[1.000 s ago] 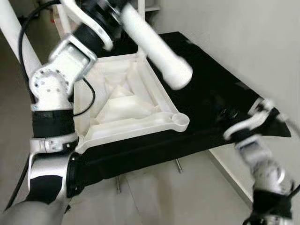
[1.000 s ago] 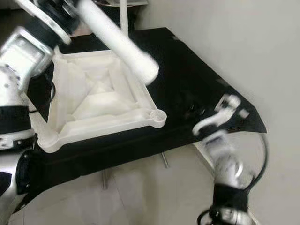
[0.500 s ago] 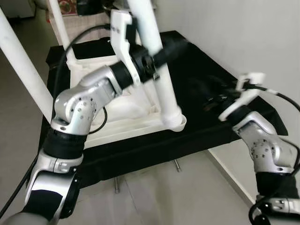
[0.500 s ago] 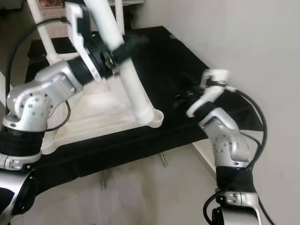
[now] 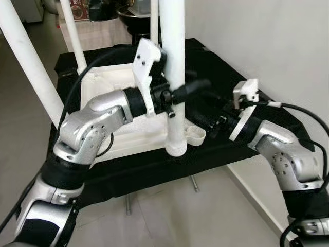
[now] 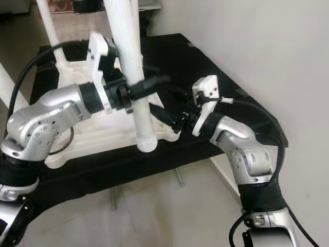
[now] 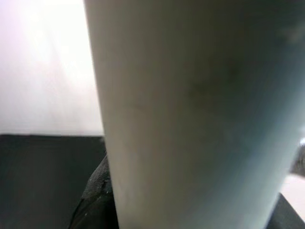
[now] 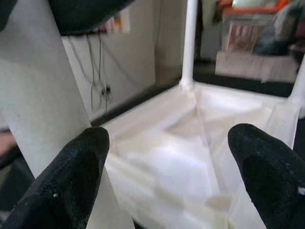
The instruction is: Building children table
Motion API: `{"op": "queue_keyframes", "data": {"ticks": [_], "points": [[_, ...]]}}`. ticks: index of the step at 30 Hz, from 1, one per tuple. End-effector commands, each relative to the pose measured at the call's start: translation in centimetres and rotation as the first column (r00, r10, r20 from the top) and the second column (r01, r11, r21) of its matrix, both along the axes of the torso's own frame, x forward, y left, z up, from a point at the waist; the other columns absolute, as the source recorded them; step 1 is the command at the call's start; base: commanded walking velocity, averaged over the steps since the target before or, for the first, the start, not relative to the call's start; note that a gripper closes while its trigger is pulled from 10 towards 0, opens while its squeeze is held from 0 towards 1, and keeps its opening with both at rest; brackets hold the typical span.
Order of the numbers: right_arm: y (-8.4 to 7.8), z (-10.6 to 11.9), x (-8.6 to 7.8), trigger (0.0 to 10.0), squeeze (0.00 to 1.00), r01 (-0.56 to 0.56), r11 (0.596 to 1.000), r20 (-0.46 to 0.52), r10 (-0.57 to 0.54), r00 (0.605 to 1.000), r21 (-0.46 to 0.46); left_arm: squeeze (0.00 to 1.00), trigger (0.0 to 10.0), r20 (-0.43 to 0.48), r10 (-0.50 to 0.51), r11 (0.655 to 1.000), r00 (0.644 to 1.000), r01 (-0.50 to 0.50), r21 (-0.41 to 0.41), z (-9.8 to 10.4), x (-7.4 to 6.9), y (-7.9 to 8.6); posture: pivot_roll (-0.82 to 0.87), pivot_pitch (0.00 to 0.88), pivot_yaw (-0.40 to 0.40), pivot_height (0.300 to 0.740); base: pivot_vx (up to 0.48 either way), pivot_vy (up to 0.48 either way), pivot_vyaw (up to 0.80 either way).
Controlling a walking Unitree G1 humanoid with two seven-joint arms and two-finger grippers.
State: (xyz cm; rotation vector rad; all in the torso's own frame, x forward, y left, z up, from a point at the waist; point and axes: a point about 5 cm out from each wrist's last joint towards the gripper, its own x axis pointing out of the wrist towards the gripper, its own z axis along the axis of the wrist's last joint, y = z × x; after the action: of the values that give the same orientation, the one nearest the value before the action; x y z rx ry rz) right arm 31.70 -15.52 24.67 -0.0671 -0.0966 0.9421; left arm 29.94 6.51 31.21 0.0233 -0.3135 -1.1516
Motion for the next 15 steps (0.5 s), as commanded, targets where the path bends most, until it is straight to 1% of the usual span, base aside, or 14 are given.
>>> {"op": "queue_keyframes", "data": {"ticks": [1, 3, 4, 5, 6, 7, 9, 10, 11, 12, 13, 15], "points": [[2.6, -0.9, -1.2, 10.0, 0.00, -0.196, 0.978, -0.037, 0.194, 0.980, -0.070, 0.00, 0.0, 0.079, -0.053, 0.999, 0.995, 0.054, -0.007, 0.6, -1.1, -1.0, -0.10, 0.057, -0.019, 0.740, 0.000, 0.000, 0.00], [2.0, -1.1, -2.0, 10.0, 0.00, -0.265, 0.959, -0.046, 0.262, 0.964, -0.095, 0.00, 0.0, 0.086, -0.066, 0.998, 0.994, 0.065, 0.006, 0.2, -1.4, -1.1, -0.10, 0.056, -0.019, 0.740, 0.000, 0.000, 0.00], [1.4, -1.3, -2.0, 10.0, 0.00, -0.267, 0.958, -0.055, 0.262, 0.963, -0.106, 0.00, 0.0, 0.089, -0.069, 0.998, 0.994, 0.068, 0.012, 0.1, -1.5, -1.1, -0.10, 0.053, -0.020, 0.740, 0.000, 0.000, 0.00], [1.4, -1.3, -2.0, 10.0, 0.00, -0.267, 0.958, -0.055, 0.262, 0.963, -0.106, 0.00, 0.0, 0.089, -0.069, 0.998, 0.994, 0.068, 0.012, 0.1, -1.5, -1.1, -0.10, 0.053, -0.020, 0.740, 0.000, 0.000, 0.00], [0.8, -1.4, -1.8, 10.0, 0.00, -0.254, 0.960, -0.062, 0.249, 0.967, -0.114, 0.00, 0.0, 0.092, -0.070, 0.997, 0.993, 0.068, 0.019, 0.0, -1.6, -1.1, -0.10, 0.053, -0.020, 0.740, 0.000, 0.000, 0.00], [0.8, -1.4, -1.8, 10.0, 0.00, -0.254, 0.960, -0.062, 0.249, 0.967, -0.114, 0.00, 0.0, 0.092, -0.070, 0.997, 0.993, 0.068, 0.019, 0.0, -1.6, -1.1, -0.10, 0.053, -0.020, 0.740, 0.000, 0.000, 0.00], [-0.5, -1.4, -1.6, 10.0, 0.00, -0.245, 0.962, -0.069, 0.238, 0.969, -0.118, 0.00, 0.0, 0.093, -0.071, 0.997, 0.993, 0.069, 0.027, -0.2, -1.8, -0.9, -0.10, 0.050, -0.019, 0.740, 0.000, 0.000, 0.00], [-0.5, -1.4, -1.6, 10.0, 0.00, -0.245, 0.962, -0.069, 0.238, 0.969, -0.118, 0.00, 0.0, 0.093, -0.071, 0.997, 0.993, 0.069, 0.027, -0.2, -1.8, -0.9, -0.10, 0.050, -0.019, 0.740, 0.000, 0.000, 0.00], [-0.9, -1.5, -1.8, 10.0, 0.00, -0.260, 0.958, -0.071, 0.253, 0.965, -0.124, 0.00, 0.0, 0.093, -0.071, 0.997, 0.993, 0.068, 0.030, -0.3, -1.9, -0.8, -0.10, 0.051, -0.019, 0.740, 0.000, 0.000, 0.00], [-0.9, -1.5, -1.8, 10.0, 0.00, -0.260, 0.958, -0.071, 0.253, 0.965, -0.124, 0.00, 0.0, 0.093, -0.071, 0.997, 0.993, 0.068, 0.030, -0.3, -1.9, -0.8, -0.10, 0.051, -0.019, 0.740, 0.000, 0.000, 0.00], [-1.6, -1.6, -2.6, 10.0, 0.00, -0.312, 0.940, -0.088, 0.302, 0.949, -0.141, 0.00, 0.0, 0.095, -0.073, 0.997, 0.993, 0.069, 0.043, -0.5, -2.1, -0.7, -0.09, 0.045, -0.020, 0.740, 0.000, 0.000, 0.00], [-1.9, -1.5, -2.8, 10.0, 0.00, -0.327, 0.934, -0.093, 0.317, 0.944, -0.142, 0.00, 0.0, 0.096, -0.075, 0.996, 0.993, 0.071, 0.048, -0.5, -2.2, -0.7, -0.09, 0.045, -0.020, 0.740, 0.000, 0.000, 0.00]]}}
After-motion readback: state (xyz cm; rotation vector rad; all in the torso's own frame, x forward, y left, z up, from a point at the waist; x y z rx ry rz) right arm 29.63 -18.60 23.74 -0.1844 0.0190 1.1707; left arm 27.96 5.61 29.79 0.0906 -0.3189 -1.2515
